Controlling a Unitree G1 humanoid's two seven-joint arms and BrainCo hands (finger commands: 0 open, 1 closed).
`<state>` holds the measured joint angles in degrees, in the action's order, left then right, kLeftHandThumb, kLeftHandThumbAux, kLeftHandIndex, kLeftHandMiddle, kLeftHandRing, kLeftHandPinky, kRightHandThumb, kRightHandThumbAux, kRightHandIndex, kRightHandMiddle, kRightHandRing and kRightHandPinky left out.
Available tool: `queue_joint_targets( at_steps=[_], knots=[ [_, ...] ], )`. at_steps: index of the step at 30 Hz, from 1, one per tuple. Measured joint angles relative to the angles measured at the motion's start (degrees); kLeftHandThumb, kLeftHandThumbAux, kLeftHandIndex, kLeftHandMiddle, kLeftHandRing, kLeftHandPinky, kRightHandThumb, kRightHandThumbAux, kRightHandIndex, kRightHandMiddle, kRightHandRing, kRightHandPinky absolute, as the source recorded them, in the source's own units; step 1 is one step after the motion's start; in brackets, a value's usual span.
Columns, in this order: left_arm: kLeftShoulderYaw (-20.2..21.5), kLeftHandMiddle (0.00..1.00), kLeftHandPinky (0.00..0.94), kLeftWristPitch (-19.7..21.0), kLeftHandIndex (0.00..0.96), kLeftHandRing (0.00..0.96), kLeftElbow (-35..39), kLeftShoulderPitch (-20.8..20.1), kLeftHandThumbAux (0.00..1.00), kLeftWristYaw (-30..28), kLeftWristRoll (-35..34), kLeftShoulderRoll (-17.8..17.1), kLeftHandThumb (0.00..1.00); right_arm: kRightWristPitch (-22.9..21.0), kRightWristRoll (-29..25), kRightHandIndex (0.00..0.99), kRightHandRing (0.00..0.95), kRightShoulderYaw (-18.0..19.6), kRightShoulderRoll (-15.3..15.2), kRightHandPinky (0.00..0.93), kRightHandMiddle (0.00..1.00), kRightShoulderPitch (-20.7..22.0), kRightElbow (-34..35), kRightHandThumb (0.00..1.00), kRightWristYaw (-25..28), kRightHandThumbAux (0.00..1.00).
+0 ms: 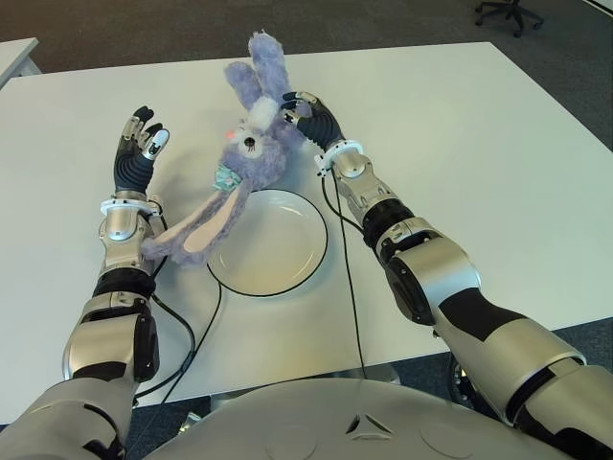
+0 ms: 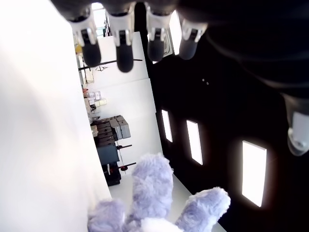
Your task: Put the doll into the plate.
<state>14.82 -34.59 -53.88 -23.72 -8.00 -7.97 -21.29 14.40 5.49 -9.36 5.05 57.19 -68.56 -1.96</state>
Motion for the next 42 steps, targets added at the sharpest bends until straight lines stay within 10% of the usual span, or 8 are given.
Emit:
queue_joint_targets(
  at_steps=[11,13,33,42],
  knots=[
    [0.2,0.082,0.119,0.3,0.000,0.115,0.7,0.4,0.431,-0.8,-0.6,0.0,0.000,0.1,0.9,0.265,0.331,-1.4,0.0,0.333,0.333,-0.1,0.3,0.585,0.0,0.582],
    [0.2,0.081,0.122,0.3,0.000,0.112,1.0,0.5,0.430,-1.0,-0.6,0.0,0.000,0.2,1.0,0.390,0.339,-1.5,0.0,0.341,0.340,-0.1,0.4,0.683,0.0,0.696],
    [0.2,0.083,0.114,0.6,0.000,0.108,2.2,1.0,0.433,-1.3,-1.1,0.1,0.000,0.8,1.2,0.432,0.729,-3.0,0.0,0.818,0.687,-0.2,0.5,0.695,-0.2,0.703],
    [0.2,0.072,0.147,0.6,0.000,0.095,2.3,1.1,0.437,-1.4,-1.2,0.1,0.000,0.2,1.0,0.434,0.804,-2.9,0.0,0.836,0.776,-0.2,0.5,0.702,-0.1,0.709]
  ],
)
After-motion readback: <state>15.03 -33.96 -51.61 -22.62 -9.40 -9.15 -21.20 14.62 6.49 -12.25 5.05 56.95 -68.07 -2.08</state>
